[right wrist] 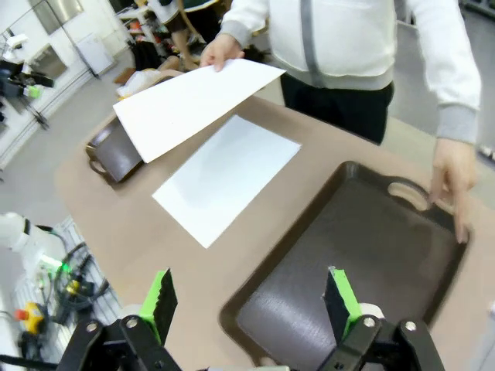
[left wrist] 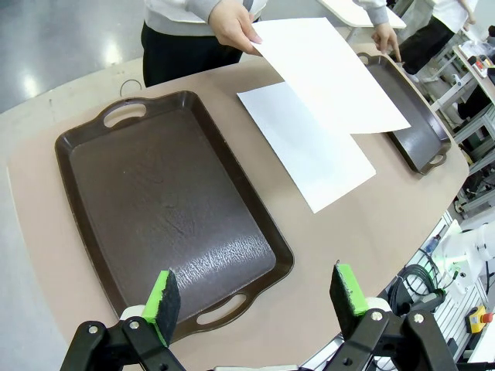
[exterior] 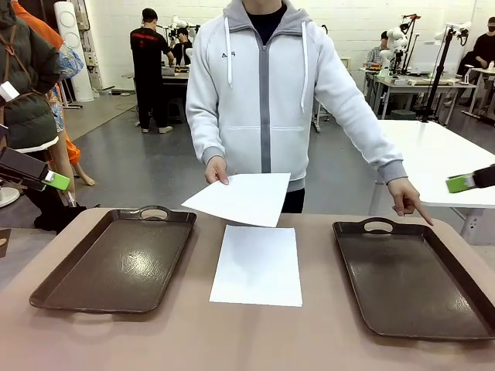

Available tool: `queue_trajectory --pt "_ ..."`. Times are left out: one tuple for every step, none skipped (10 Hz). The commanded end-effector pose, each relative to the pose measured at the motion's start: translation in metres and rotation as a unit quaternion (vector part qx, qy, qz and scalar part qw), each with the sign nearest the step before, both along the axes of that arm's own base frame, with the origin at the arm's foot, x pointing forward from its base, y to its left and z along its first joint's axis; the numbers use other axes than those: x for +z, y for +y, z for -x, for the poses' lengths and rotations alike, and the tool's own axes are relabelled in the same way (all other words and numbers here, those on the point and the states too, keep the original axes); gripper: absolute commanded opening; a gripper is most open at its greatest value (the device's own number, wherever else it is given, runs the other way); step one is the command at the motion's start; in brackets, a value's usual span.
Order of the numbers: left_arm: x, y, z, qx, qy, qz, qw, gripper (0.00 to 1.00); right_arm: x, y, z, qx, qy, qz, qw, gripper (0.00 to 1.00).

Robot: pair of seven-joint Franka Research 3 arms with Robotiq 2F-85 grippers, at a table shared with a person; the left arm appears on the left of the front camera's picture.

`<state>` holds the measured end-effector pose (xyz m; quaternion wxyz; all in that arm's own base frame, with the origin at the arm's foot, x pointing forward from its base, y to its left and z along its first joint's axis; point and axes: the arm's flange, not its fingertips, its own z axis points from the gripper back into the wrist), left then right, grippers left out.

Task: Sort the A4 documents.
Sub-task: Receive the A4 Paper.

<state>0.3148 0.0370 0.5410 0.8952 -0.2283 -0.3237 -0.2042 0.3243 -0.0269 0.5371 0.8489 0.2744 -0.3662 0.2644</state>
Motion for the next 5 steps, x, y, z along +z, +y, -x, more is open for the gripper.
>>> queue_trajectory --pt "0.0 0.001 0.0 -0.008 -0.003 0.006 1.0 1.0 -0.035 0.03 -0.05 0.032 0.083 -0.088 0.992 1.0" --pt "0.0 0.001 0.0 -0.008 -0.003 0.006 1.0 1.0 -0.045 0.045 -0.062 0.039 0.106 -0.129 0.985 1.0" --pt "0.0 0.001 0.0 -0.008 -0.003 0.006 1.0 1.0 -0.051 0.06 -0.072 0.04 0.121 -0.155 0.98 1.0" --pt "0.0 0.001 0.0 -0.008 -0.003 0.006 1.0 1.0 -0.057 0.079 -0.083 0.035 0.134 -0.173 0.975 1.0" --pt "0.0 0.001 0.0 -0.008 -0.003 0.006 1.0 1.0 -0.064 0.097 -0.095 0.038 0.148 -0.19 0.97 1.0"
